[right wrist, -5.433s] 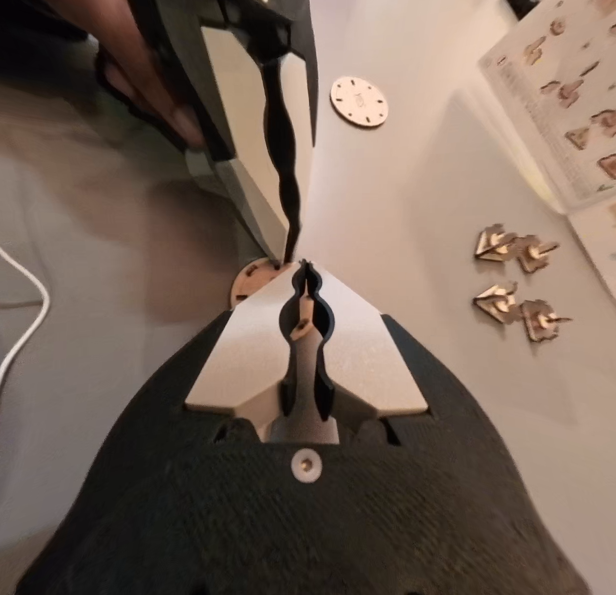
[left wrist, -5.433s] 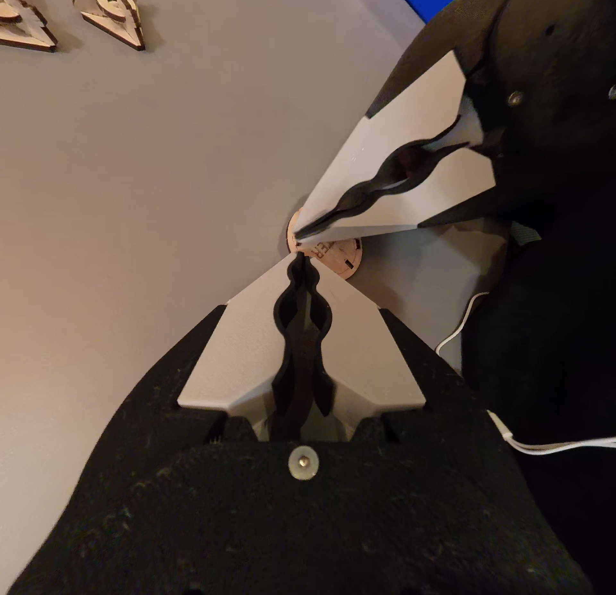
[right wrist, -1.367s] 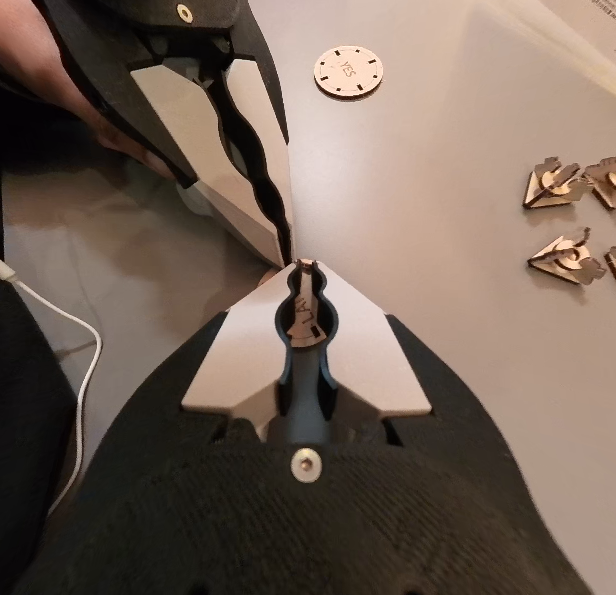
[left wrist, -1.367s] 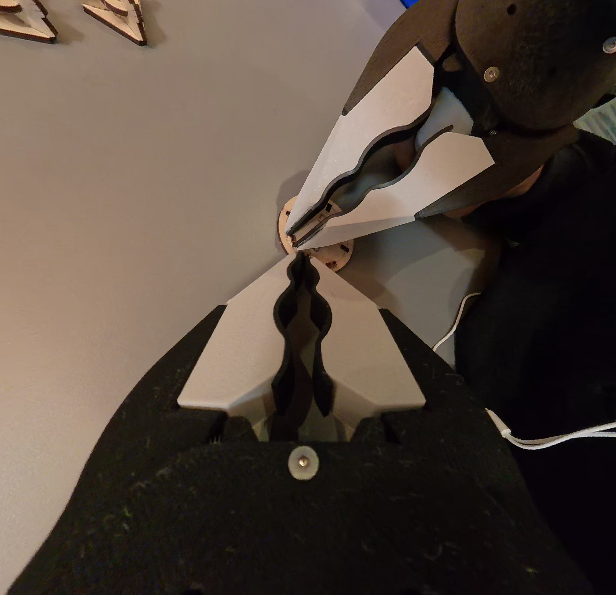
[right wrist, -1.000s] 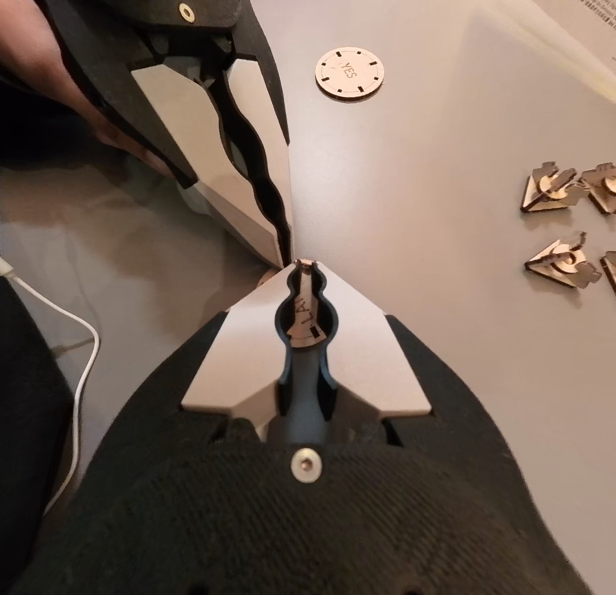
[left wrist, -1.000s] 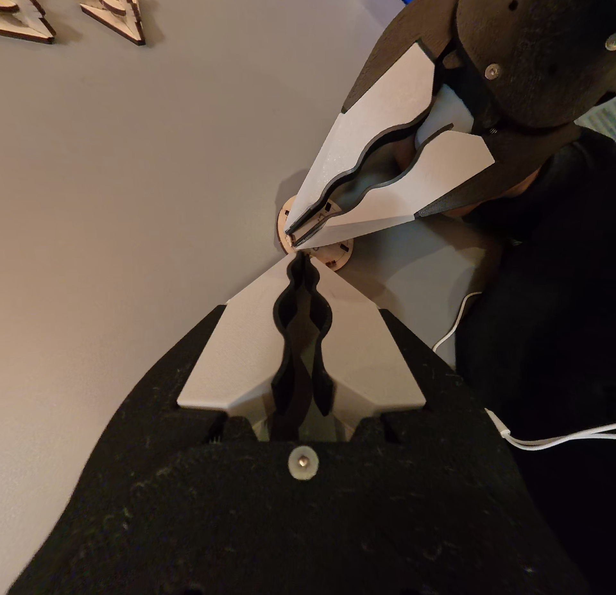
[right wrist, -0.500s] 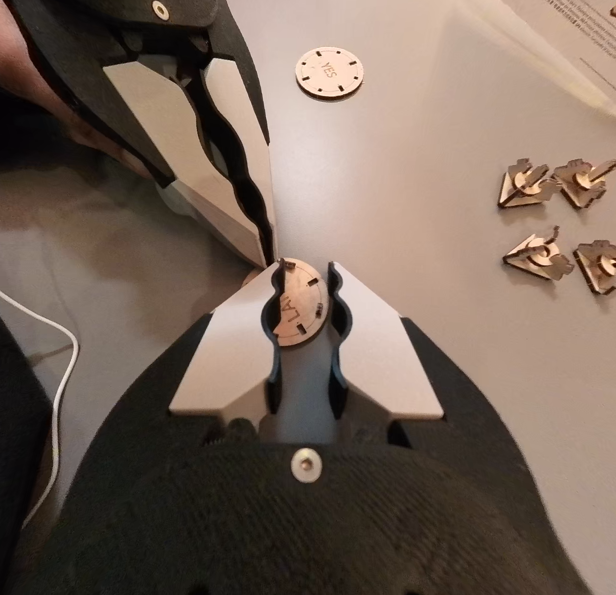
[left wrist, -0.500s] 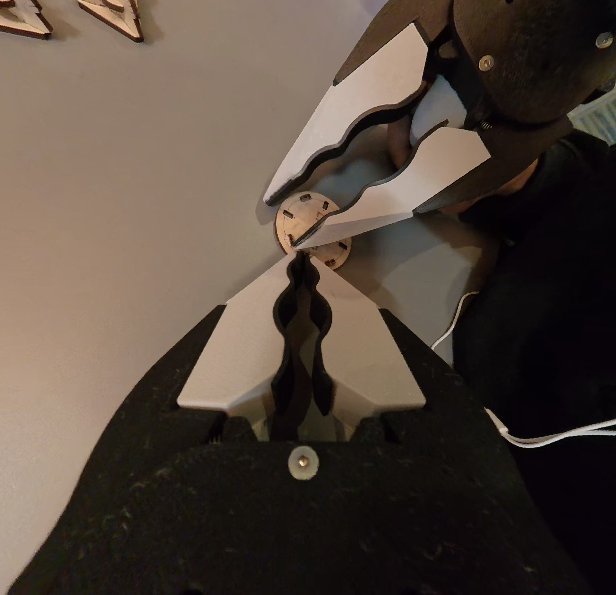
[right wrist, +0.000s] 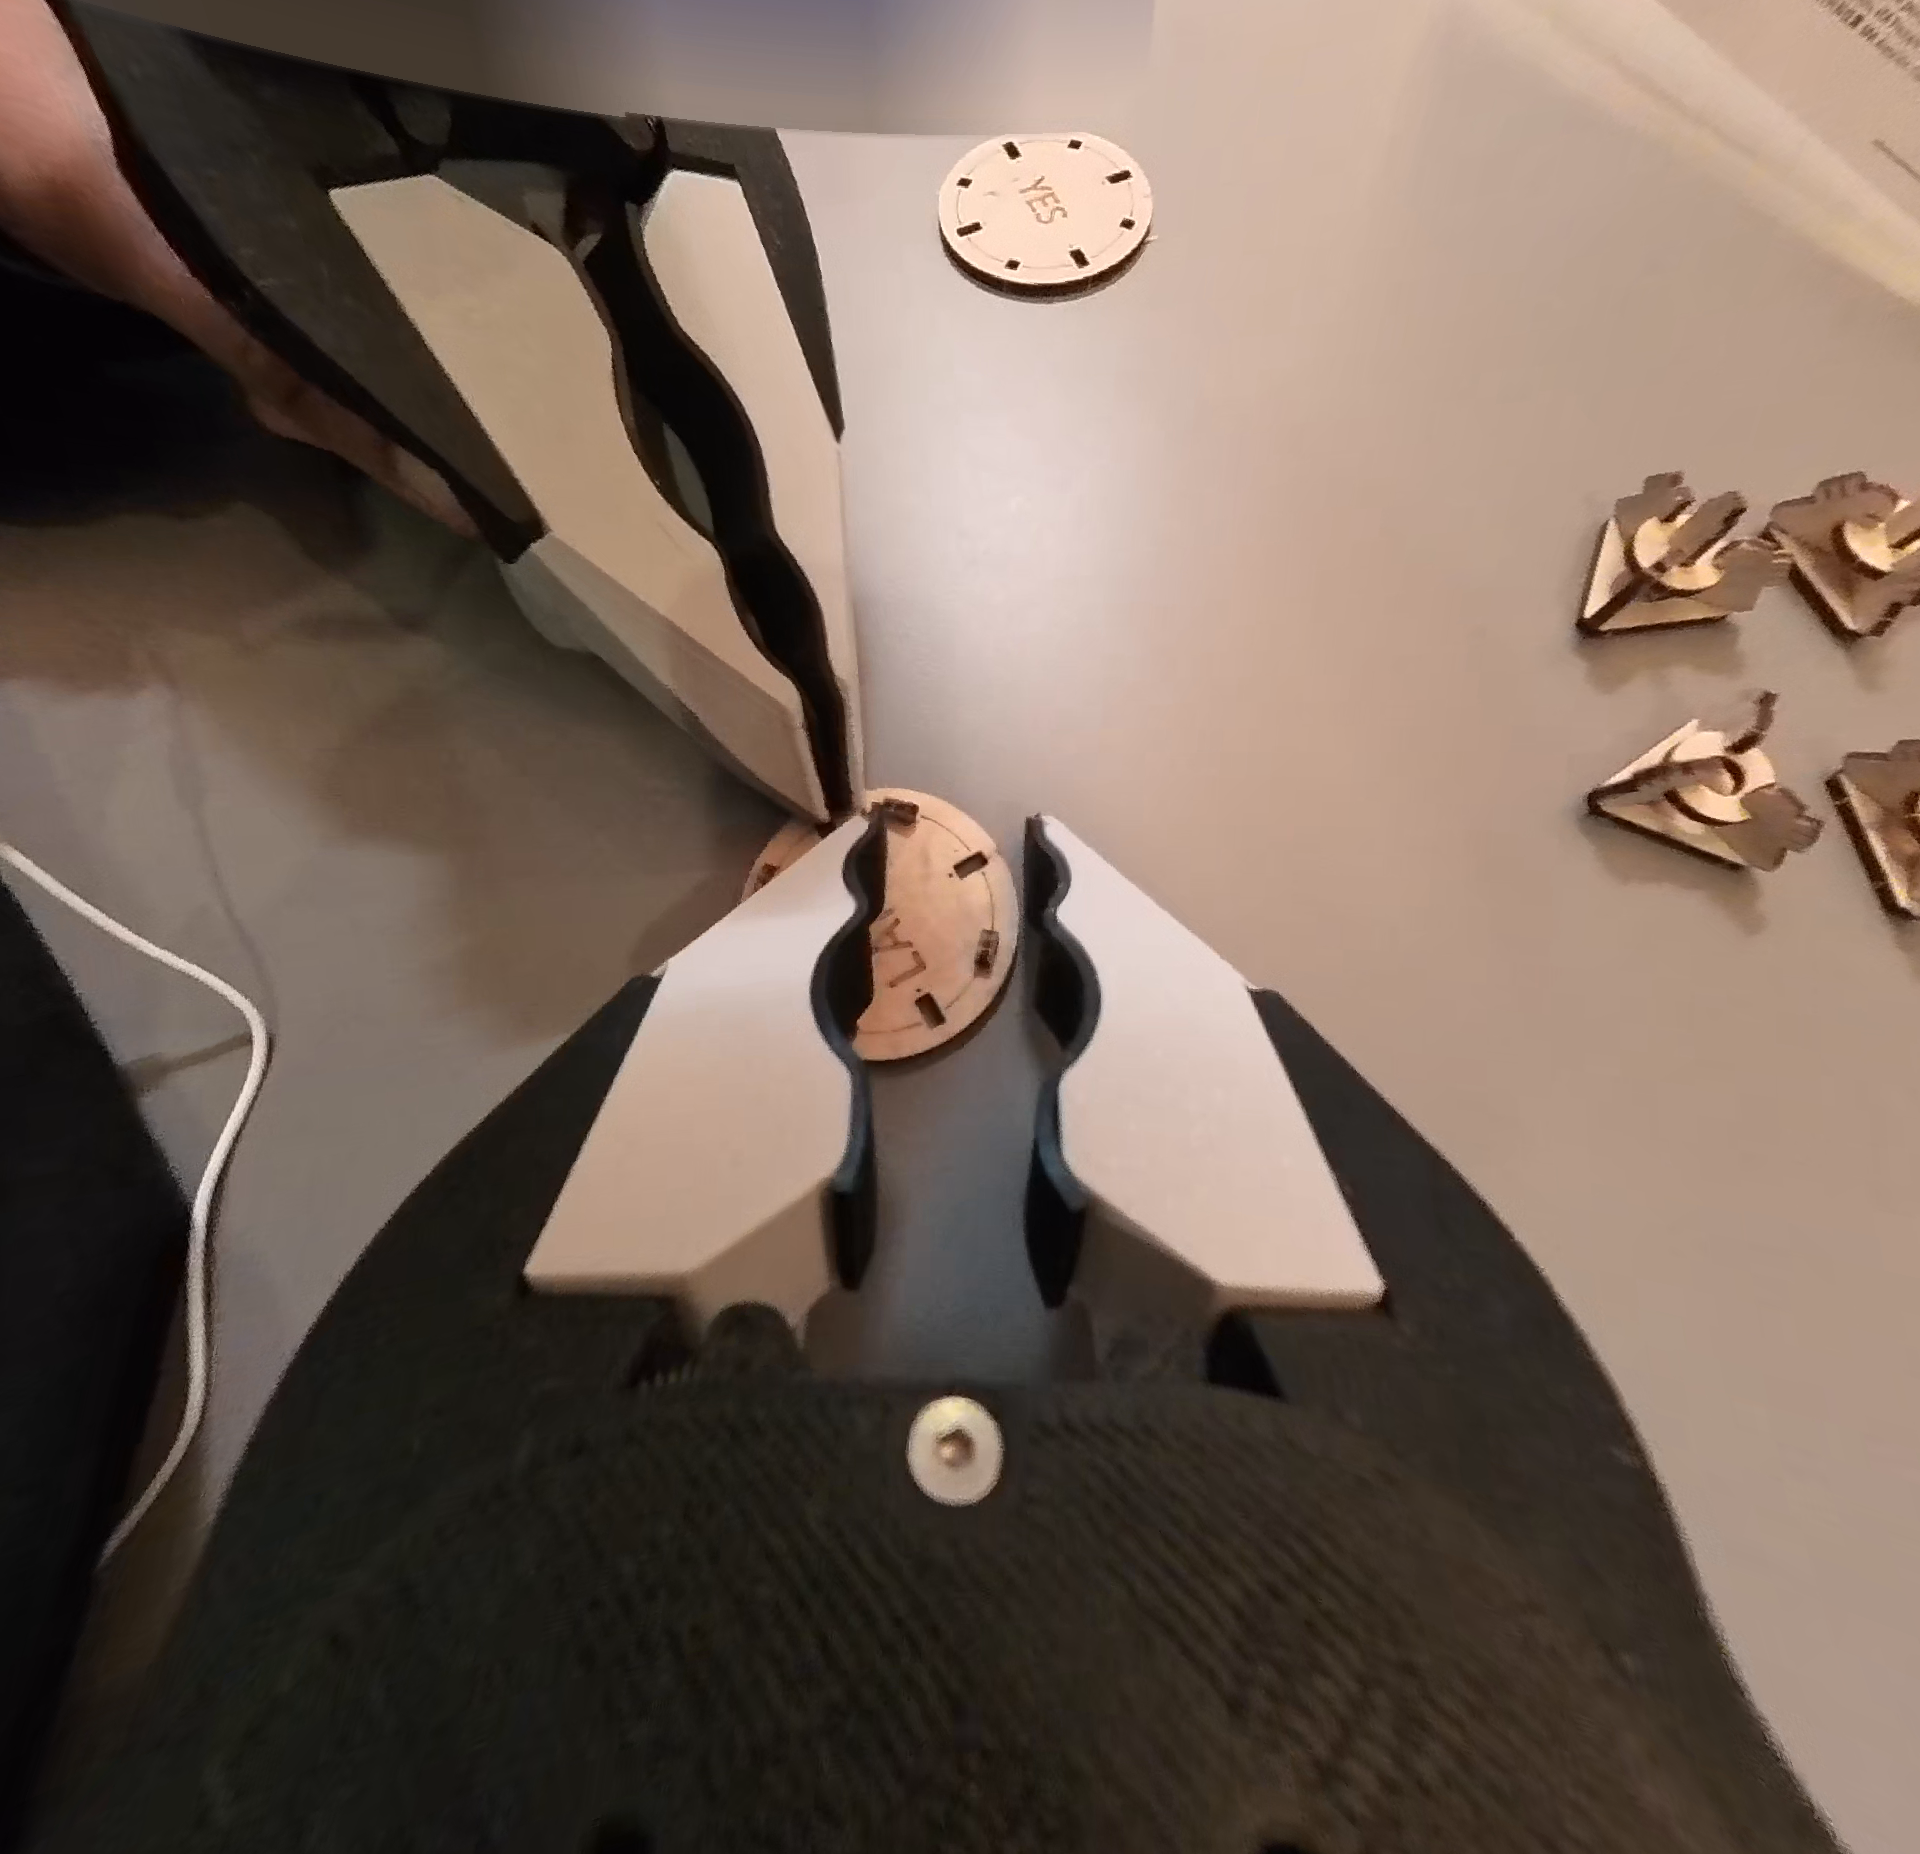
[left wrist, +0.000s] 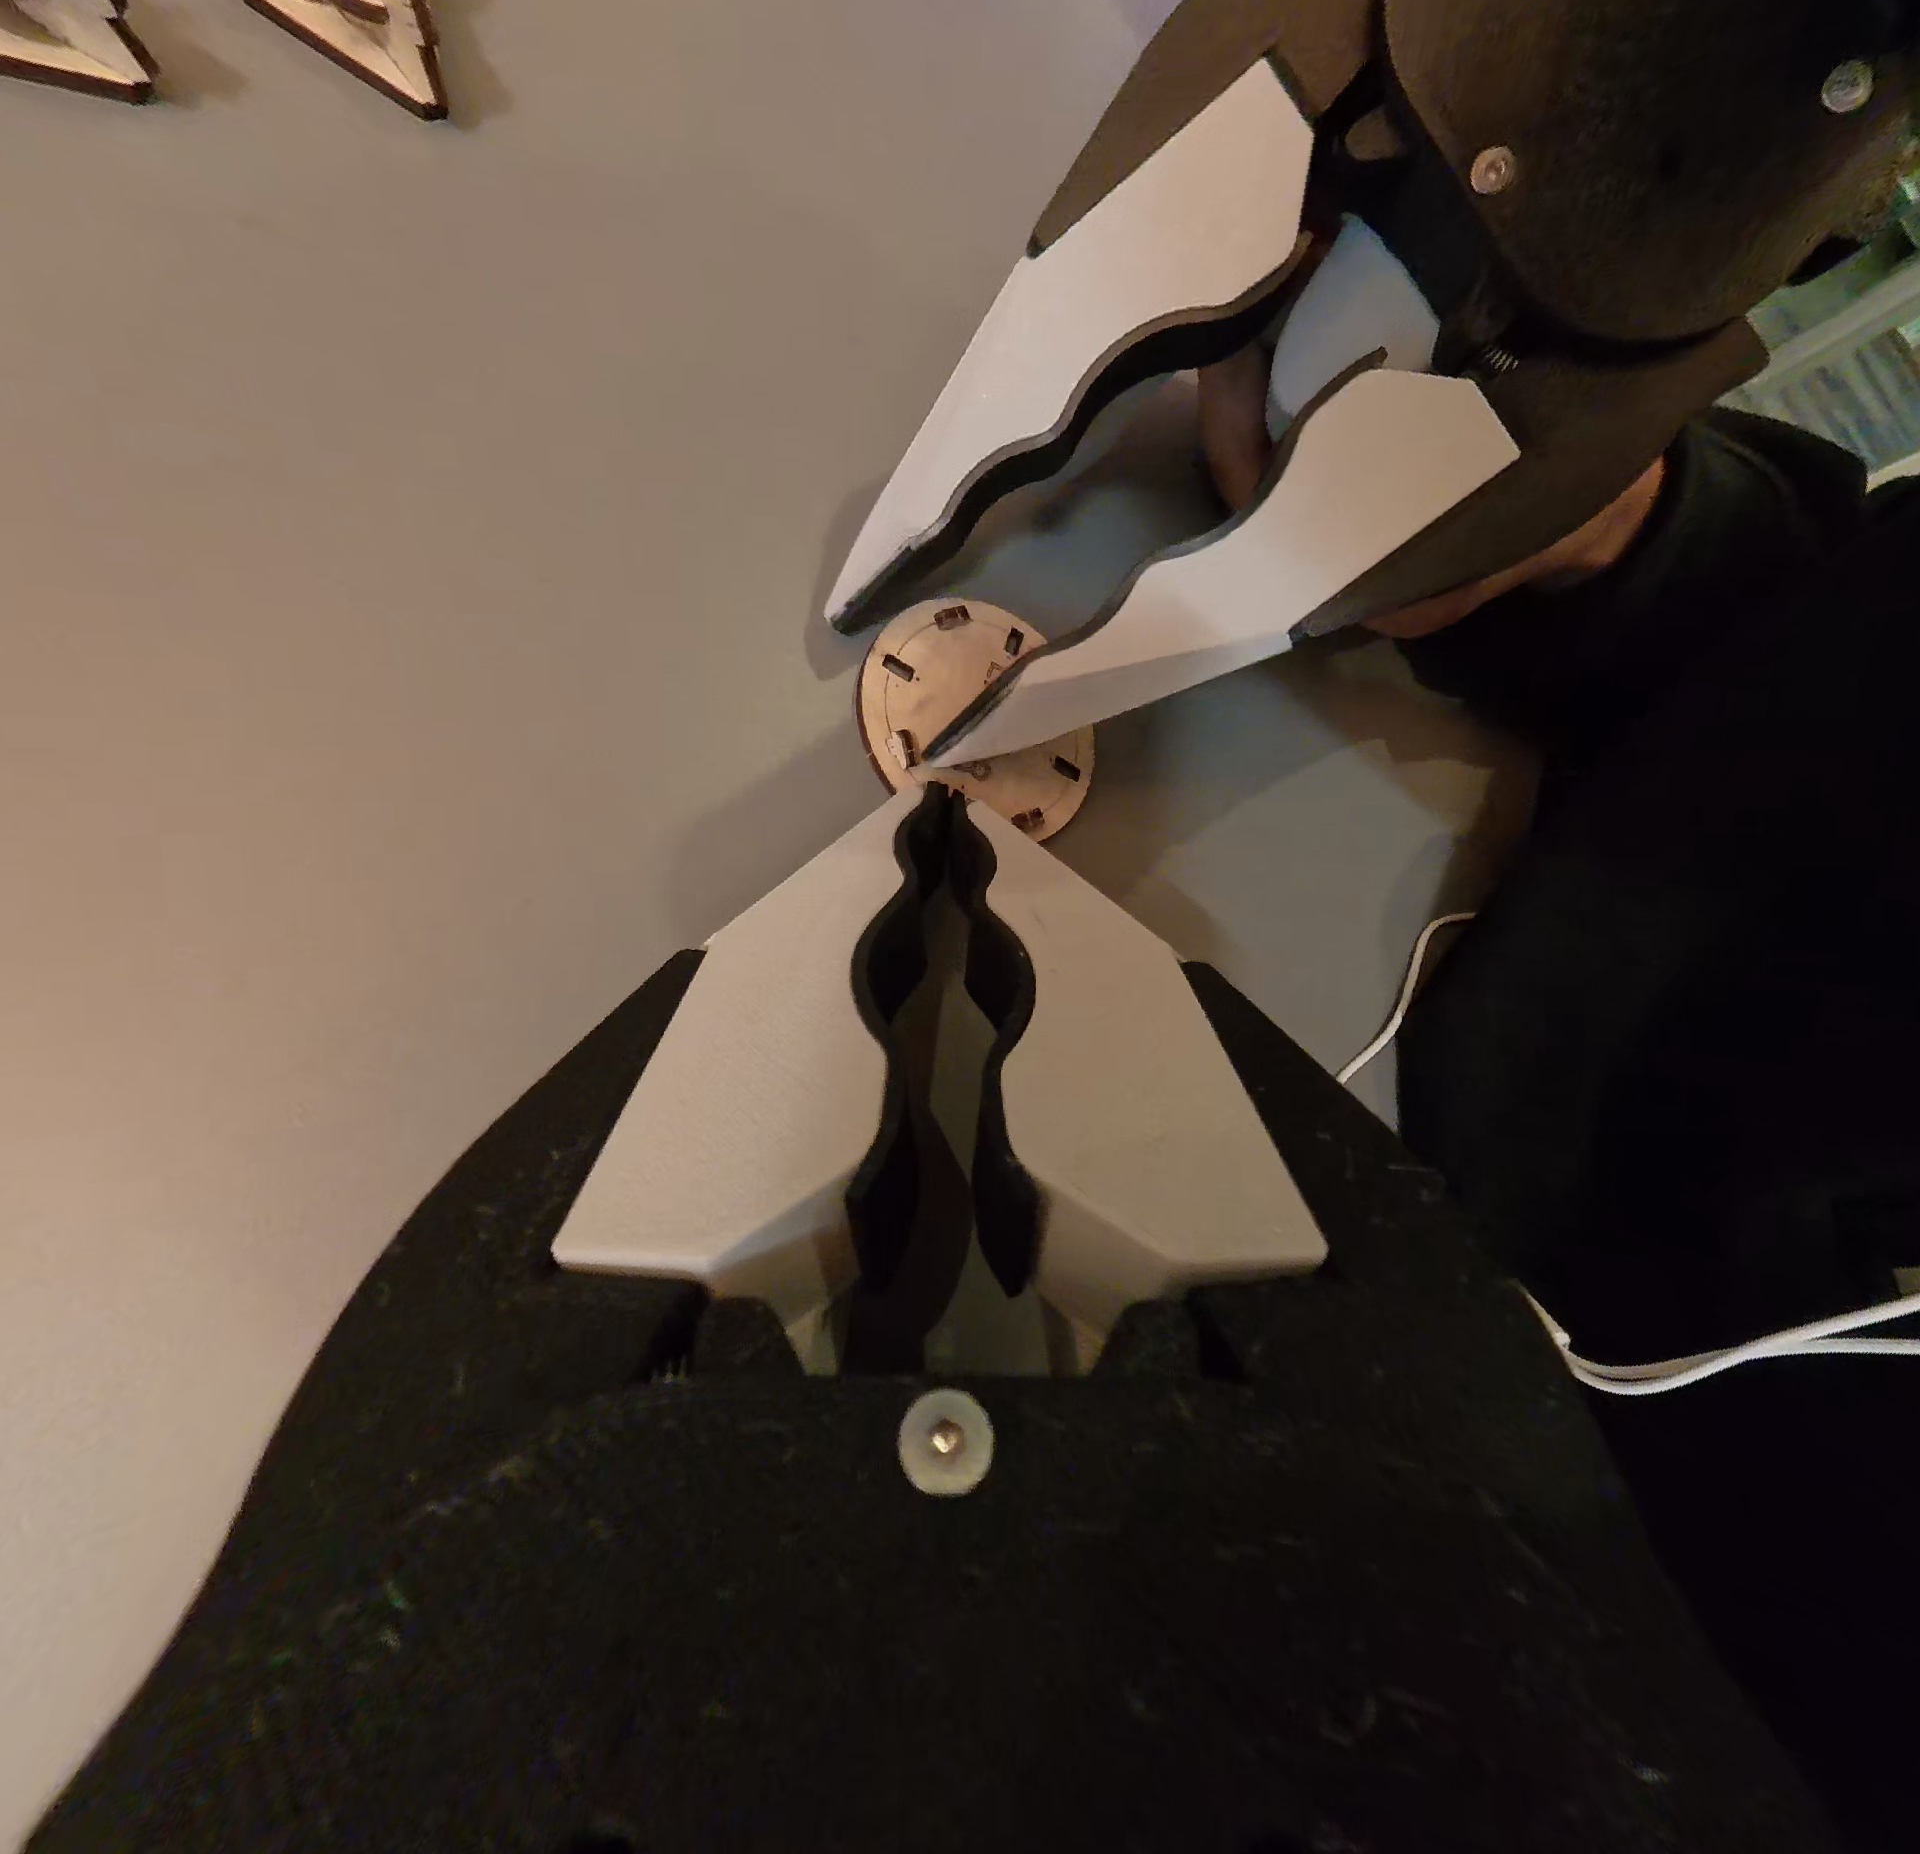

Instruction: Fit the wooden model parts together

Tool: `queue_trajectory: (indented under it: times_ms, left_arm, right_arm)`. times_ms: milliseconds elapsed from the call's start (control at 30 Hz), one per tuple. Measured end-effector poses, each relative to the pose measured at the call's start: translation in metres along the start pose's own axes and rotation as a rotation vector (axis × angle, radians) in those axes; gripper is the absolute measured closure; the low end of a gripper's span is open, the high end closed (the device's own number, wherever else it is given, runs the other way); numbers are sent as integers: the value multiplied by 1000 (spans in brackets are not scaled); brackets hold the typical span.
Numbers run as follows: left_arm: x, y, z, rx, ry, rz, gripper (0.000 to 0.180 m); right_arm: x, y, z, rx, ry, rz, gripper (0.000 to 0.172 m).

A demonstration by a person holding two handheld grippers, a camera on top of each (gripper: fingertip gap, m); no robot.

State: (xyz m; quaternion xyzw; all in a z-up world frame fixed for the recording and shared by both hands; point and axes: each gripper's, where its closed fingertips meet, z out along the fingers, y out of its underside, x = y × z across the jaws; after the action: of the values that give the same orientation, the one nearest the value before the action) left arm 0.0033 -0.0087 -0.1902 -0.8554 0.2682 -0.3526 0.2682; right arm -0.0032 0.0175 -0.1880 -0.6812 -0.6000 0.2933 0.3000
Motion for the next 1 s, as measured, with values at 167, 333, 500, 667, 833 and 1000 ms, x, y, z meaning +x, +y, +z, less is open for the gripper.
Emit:
queue_trajectory:
  times_ms: [167, 333, 500, 667, 833, 1000]
  left_arm:
    - [0, 0, 0, 1, 4, -5, 179]
    - [0, 0, 0, 1, 3, -5, 179]
    - [0, 0, 0, 1, 2, -3, 179]
    - [0, 0, 0, 0, -11, 10, 179]
    - [0, 0, 0, 0, -9, 7, 179]
    - [0, 0, 0, 0, -8, 7, 179]
  right_arm:
    - [-1, -1, 1, 1, 7, -16, 146]
    - [-2, -2, 2, 2, 4, -7, 148]
    - [-1, -1, 2, -2, -28, 57, 147]
    - [-4, -2, 3, -3, -38, 57, 152]
    - [-4, -2, 3, -3, -41, 58, 152]
    - [-5, -2, 3, -3, -45, 58, 153]
